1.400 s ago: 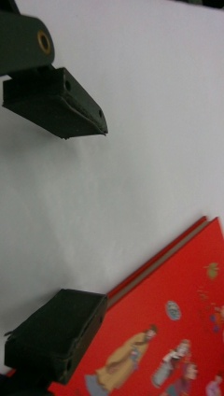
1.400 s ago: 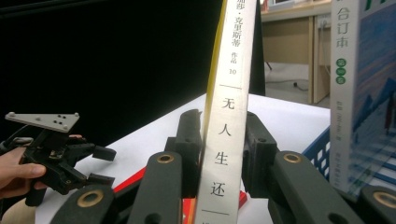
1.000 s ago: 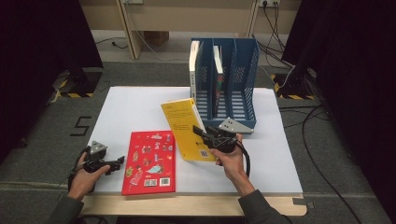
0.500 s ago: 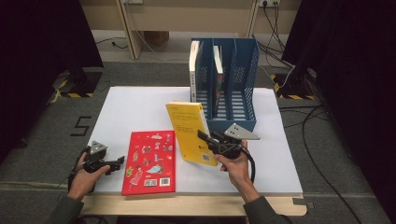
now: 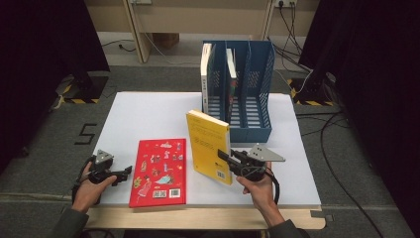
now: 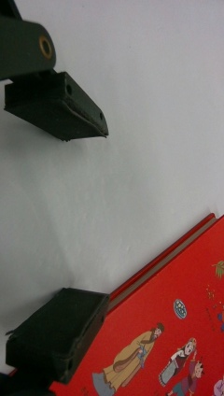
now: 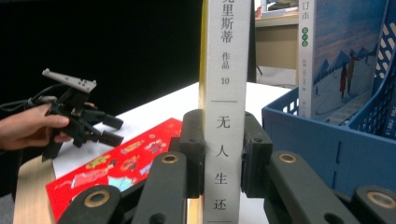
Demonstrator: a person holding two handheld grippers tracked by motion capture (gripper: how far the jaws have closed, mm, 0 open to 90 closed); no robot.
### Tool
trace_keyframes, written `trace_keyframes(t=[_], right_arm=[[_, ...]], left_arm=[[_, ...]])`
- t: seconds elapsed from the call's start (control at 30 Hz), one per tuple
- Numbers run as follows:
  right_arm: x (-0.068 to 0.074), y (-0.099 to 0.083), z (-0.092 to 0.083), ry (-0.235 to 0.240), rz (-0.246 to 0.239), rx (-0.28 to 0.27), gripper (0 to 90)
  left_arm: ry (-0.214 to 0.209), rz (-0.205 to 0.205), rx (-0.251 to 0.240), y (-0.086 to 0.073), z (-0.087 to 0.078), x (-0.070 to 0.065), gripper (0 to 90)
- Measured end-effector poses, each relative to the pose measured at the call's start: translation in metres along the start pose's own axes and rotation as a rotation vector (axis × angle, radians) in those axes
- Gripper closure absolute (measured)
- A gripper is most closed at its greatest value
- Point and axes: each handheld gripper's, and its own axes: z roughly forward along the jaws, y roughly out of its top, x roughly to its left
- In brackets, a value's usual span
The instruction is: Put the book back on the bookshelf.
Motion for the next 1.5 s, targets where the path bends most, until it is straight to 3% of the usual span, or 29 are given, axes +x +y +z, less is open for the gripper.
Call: trace_keyframes(t=[0.47, 0.67, 0.97, 1.5], right_arm=[[0.009, -0.014, -0.020, -0.009, -0.054, 0.036, 75.2], [0.011, -0.017, -0.026, 0.001, -0.075, 0.038, 70.8], [0.017, -0.017, -0.016, 0.011, -0.071, 0.046, 63.6], [0.017, -0.012, 0.001, -0.002, -0.065, 0.030, 62.6]], left_arm=[[-0.006, -0.005, 0.001, 0.000, 0.000, 0.001, 16.1], [-0.005, -0.004, 0.001, 0.000, 0.000, 0.001, 16.0], [-0.001, 0.002, 0.004, 0.000, 0.000, 0.000, 16.1], [-0.001, -0.004, 0.004, 0.000, 0.001, 0.001, 14.9]])
